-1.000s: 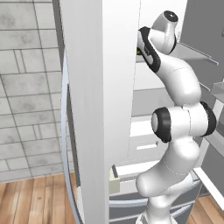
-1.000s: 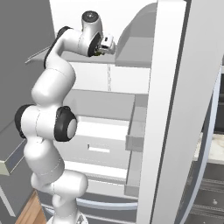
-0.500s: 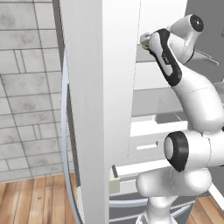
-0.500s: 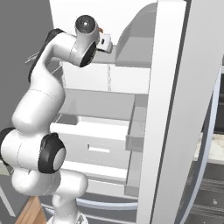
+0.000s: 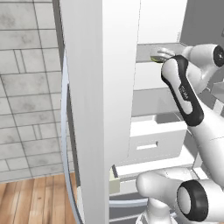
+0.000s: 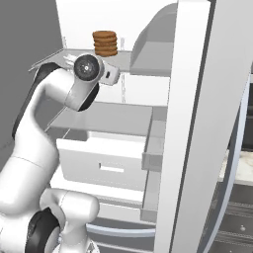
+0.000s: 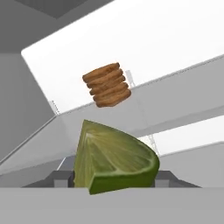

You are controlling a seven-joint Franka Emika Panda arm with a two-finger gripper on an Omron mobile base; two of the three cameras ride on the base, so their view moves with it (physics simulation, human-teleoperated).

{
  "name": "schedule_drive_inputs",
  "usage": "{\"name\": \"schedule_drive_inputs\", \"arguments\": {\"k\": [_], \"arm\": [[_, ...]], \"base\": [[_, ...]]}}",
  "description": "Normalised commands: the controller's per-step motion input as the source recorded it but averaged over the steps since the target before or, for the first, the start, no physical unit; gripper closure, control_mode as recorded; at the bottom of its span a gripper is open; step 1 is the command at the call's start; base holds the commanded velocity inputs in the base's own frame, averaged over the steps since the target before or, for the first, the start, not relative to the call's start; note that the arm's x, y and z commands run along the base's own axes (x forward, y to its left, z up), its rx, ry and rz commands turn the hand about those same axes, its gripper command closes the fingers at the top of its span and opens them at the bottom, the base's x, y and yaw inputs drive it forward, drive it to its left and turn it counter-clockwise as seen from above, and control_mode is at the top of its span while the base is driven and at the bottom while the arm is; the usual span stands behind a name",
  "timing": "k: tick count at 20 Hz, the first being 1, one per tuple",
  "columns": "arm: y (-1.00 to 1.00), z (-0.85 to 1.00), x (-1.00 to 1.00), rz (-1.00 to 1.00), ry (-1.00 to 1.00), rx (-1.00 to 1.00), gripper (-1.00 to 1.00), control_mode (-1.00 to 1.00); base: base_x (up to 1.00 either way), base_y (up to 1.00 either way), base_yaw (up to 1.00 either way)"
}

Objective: Take the lemon wedge from the fridge and place it on the plate with fish on the dining counter.

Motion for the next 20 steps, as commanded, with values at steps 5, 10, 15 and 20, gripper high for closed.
{"name": "schedule_drive_inputs", "arguments": {"k": [5,10,15,20], "arm": [[0.00,-0.18,-1.00,0.00,0.10,0.07,1.00,-1.00],[0.00,-0.43,-1.00,0.00,0.15,0.00,1.00,-1.00],[0.00,-0.39,-0.92,0.06,0.10,0.00,1.00,-1.00],[-0.03,-0.19,-0.20,0.08,0.05,0.02,1.00,1.00]], "base": [[0.00,0.00,0.00],[0.00,0.00,0.00],[0.00,0.00,0.00],[-0.80,-0.30,0.41]]}}
